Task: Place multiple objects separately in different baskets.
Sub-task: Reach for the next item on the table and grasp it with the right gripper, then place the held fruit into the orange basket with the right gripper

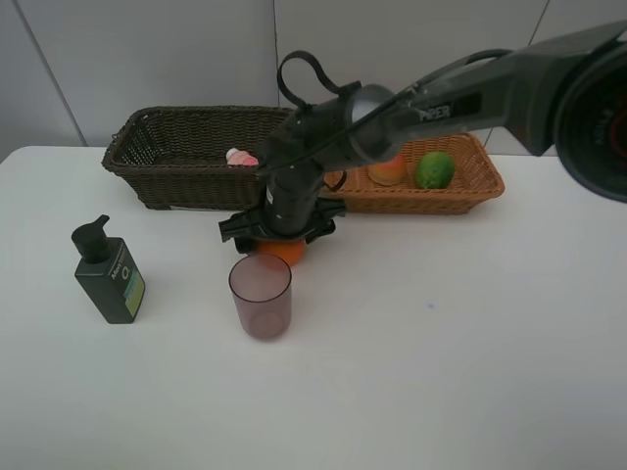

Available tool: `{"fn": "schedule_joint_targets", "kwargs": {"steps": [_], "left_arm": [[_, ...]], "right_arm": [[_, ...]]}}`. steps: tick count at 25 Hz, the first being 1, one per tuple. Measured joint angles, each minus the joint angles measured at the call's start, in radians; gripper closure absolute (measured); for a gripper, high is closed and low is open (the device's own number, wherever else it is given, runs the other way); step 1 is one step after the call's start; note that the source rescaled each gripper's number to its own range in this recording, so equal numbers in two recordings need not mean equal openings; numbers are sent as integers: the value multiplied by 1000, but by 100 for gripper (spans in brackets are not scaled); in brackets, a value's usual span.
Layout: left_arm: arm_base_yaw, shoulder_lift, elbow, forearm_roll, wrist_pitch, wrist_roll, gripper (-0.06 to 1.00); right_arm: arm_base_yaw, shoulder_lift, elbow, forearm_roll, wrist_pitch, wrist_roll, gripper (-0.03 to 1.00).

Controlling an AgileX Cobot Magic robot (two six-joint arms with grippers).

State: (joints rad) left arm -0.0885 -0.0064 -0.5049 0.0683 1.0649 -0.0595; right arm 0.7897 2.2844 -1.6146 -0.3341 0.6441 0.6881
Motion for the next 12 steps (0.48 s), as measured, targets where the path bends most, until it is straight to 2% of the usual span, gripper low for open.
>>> {"fn": "schedule_joint_targets", "kwargs": {"steps": [1, 12], "left_arm": [[0, 0, 0, 0, 0, 0, -2], [0, 0, 0, 0, 0, 0, -2]], "right_arm": [[0, 0, 0, -3, 0, 0, 51], [0, 0, 0, -3, 0, 0, 51]]}}
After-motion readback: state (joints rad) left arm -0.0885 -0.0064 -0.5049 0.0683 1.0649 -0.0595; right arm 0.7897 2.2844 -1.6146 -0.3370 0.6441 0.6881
